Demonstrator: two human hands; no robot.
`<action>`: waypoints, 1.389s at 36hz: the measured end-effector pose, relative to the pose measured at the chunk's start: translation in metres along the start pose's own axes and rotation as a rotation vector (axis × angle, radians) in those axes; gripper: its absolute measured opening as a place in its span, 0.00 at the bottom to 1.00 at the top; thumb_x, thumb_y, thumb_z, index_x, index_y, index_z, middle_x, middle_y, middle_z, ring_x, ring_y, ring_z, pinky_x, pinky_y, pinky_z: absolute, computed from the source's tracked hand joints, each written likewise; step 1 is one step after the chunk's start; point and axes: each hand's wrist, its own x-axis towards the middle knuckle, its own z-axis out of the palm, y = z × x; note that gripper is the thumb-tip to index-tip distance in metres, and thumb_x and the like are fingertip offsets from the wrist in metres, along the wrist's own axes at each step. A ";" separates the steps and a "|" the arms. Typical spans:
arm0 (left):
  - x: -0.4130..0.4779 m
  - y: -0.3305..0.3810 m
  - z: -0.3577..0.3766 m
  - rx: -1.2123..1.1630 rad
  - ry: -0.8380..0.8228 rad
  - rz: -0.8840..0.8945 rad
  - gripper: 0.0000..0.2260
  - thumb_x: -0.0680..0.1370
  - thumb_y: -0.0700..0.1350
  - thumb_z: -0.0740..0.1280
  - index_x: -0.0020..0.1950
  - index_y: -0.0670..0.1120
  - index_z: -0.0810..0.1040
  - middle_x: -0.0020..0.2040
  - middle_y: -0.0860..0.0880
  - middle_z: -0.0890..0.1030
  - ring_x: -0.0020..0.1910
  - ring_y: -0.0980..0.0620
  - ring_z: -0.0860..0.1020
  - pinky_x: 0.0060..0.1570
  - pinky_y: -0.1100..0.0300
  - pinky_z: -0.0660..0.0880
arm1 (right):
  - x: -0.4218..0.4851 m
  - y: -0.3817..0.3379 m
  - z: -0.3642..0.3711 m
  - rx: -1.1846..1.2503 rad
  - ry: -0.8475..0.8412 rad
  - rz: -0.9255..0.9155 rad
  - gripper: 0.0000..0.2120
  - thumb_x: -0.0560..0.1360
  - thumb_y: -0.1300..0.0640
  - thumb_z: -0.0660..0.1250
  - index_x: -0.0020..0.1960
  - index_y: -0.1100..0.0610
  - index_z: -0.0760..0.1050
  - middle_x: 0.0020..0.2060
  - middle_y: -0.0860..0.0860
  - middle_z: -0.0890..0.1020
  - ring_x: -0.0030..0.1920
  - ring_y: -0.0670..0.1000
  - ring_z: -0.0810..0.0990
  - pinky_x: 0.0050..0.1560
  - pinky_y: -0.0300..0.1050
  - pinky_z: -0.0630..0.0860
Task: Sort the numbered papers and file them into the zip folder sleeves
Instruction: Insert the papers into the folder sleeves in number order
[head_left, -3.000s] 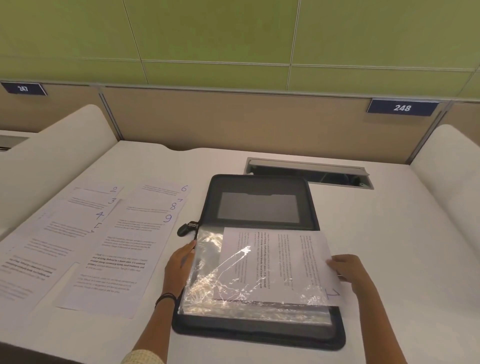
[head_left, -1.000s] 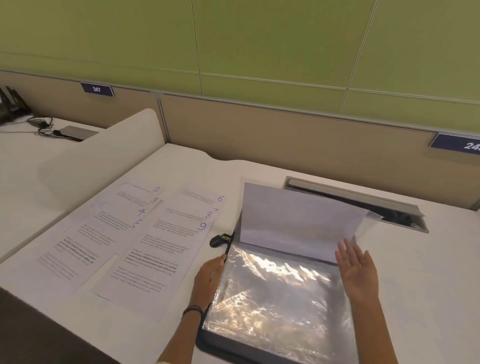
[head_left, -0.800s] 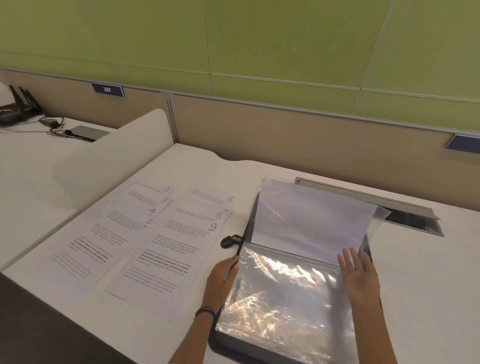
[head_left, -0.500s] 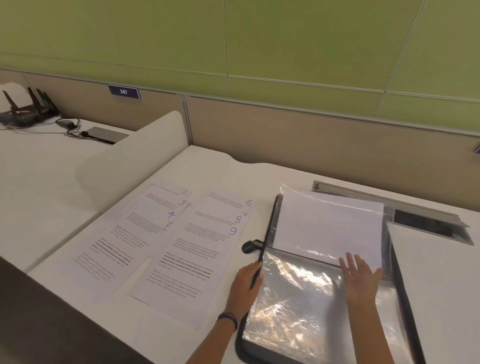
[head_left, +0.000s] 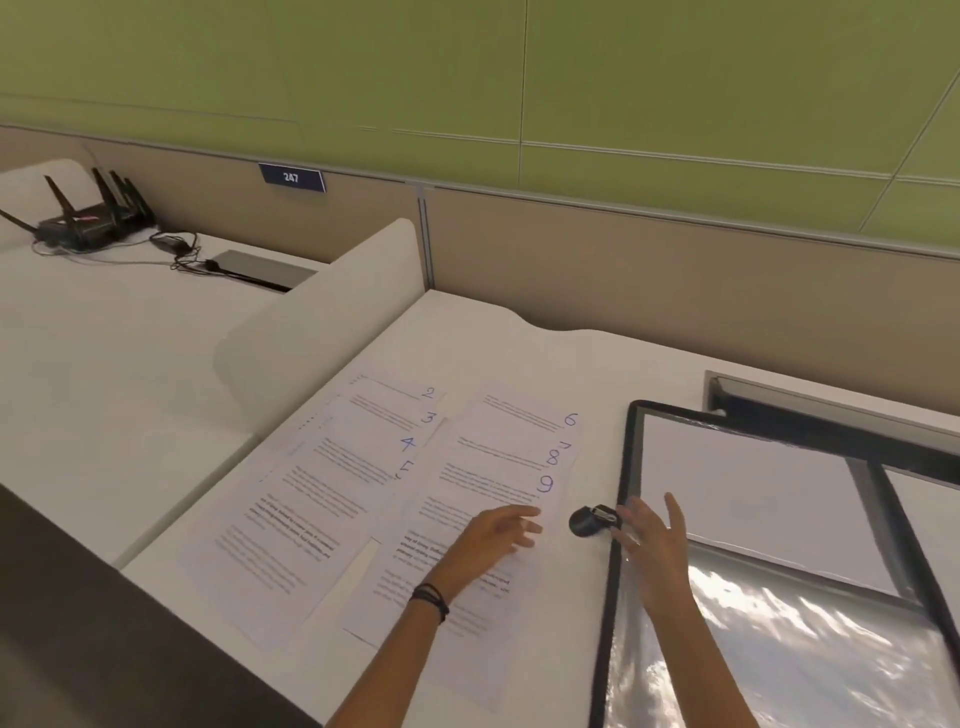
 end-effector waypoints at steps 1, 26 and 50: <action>0.001 0.000 -0.015 0.002 0.047 0.021 0.11 0.82 0.42 0.59 0.60 0.51 0.77 0.54 0.51 0.82 0.48 0.58 0.80 0.50 0.67 0.75 | 0.001 0.003 0.012 -0.049 -0.015 -0.002 0.27 0.77 0.66 0.62 0.72 0.52 0.59 0.55 0.55 0.77 0.51 0.55 0.79 0.46 0.47 0.78; 0.030 -0.066 -0.319 0.315 0.739 -0.068 0.17 0.75 0.37 0.69 0.63 0.38 0.75 0.63 0.39 0.72 0.63 0.42 0.71 0.64 0.55 0.66 | -0.018 0.100 0.203 -1.227 -0.833 -0.506 0.36 0.71 0.34 0.43 0.71 0.51 0.66 0.73 0.46 0.61 0.72 0.46 0.60 0.67 0.29 0.52; 0.097 -0.061 -0.365 1.026 0.529 -0.428 0.20 0.80 0.52 0.61 0.64 0.38 0.70 0.63 0.39 0.70 0.63 0.42 0.68 0.59 0.49 0.68 | -0.004 0.132 0.228 -1.500 -0.956 -0.453 0.21 0.79 0.57 0.58 0.72 0.50 0.65 0.75 0.48 0.58 0.72 0.51 0.58 0.71 0.45 0.57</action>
